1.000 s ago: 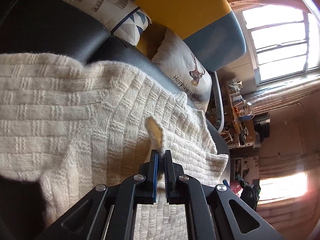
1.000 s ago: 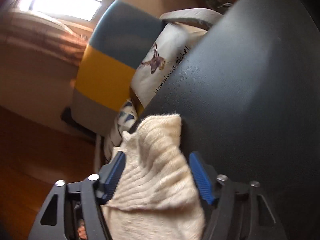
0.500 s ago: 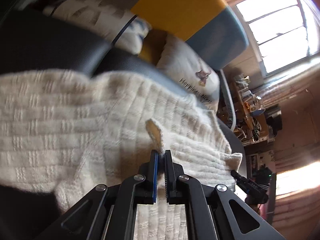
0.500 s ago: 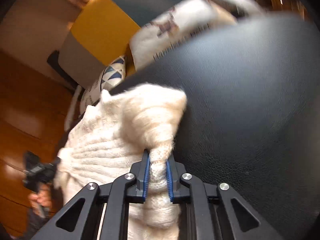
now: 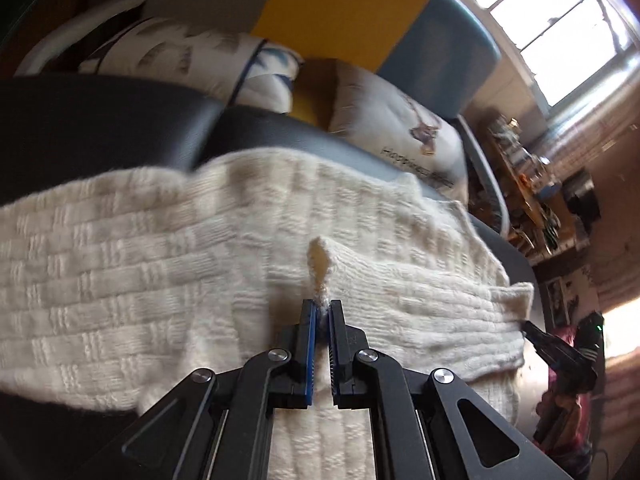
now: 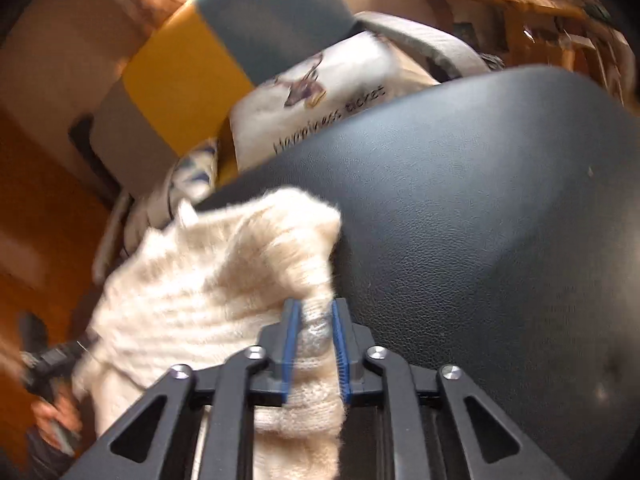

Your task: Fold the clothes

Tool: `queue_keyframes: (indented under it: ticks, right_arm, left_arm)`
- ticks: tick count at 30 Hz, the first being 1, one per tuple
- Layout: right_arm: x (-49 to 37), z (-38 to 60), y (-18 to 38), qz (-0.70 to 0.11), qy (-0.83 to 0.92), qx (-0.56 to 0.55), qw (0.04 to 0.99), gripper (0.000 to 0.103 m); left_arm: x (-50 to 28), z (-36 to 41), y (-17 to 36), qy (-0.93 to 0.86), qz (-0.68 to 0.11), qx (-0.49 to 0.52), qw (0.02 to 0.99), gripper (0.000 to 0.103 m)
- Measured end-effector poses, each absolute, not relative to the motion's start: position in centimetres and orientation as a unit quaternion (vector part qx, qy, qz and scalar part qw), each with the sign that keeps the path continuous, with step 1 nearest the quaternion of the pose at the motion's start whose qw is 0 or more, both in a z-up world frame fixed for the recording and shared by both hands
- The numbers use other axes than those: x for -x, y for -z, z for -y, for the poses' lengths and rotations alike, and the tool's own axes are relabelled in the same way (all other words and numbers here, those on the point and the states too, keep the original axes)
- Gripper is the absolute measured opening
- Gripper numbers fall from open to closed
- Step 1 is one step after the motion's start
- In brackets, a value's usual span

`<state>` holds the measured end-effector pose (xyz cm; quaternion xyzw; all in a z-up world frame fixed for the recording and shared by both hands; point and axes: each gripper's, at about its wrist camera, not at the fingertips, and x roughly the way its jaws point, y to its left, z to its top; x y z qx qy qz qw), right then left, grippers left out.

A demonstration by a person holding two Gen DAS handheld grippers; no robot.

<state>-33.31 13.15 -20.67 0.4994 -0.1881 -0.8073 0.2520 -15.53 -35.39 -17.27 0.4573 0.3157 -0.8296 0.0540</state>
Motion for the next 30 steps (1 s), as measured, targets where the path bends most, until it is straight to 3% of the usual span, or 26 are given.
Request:
queue_keyframes:
  ticks: [8,11,13,15,20,23,27,30]
  right_arm:
    - [30.3,-18.6,22.6,0.457,0.686,-0.469,0.317,0.036]
    - [28.3,-18.9,24.2,0.507,0.651,-0.471,0.311,0.052]
    - [27.4,-18.4,25.1,0.52,0.638,-0.487,0.293,0.074]
    - [26.7,-17.9,25.7,0.534,0.627,-0.492,0.283,0.081]
    - [27.3,-16.2,26.8,0.582,0.607,-0.465,0.275,0.081]
    - [28.1,-15.2,27.3,0.602,0.603,-0.453,0.261,0.081]
    - [27.5,-15.5,25.5,0.576,0.664,-0.406,0.248,0.082]
    - [27.3,-15.1,25.1,0.551,0.686,-0.407,0.244,0.083]
  left_arm:
    - [15.2,35.4,17.3,0.806,-0.334,-0.48,0.091,0.006]
    - [14.8,35.2,15.0,0.816,-0.326,-0.462,0.122,0.007]
    - [14.8,34.2,12.9,0.834,-0.305,-0.44,0.131,0.007]
    - [15.0,32.7,10.8,0.853,-0.286,-0.419,0.123,0.007]
    - [19.7,24.7,9.8,0.872,-0.211,-0.441,0.023,0.007]
    - [21.9,21.1,12.3,0.857,-0.174,-0.484,-0.004,0.007]
    - [22.6,21.5,17.5,0.821,-0.15,-0.549,0.036,0.007]
    - [22.3,22.1,17.2,0.824,-0.148,-0.547,0.026,0.007]
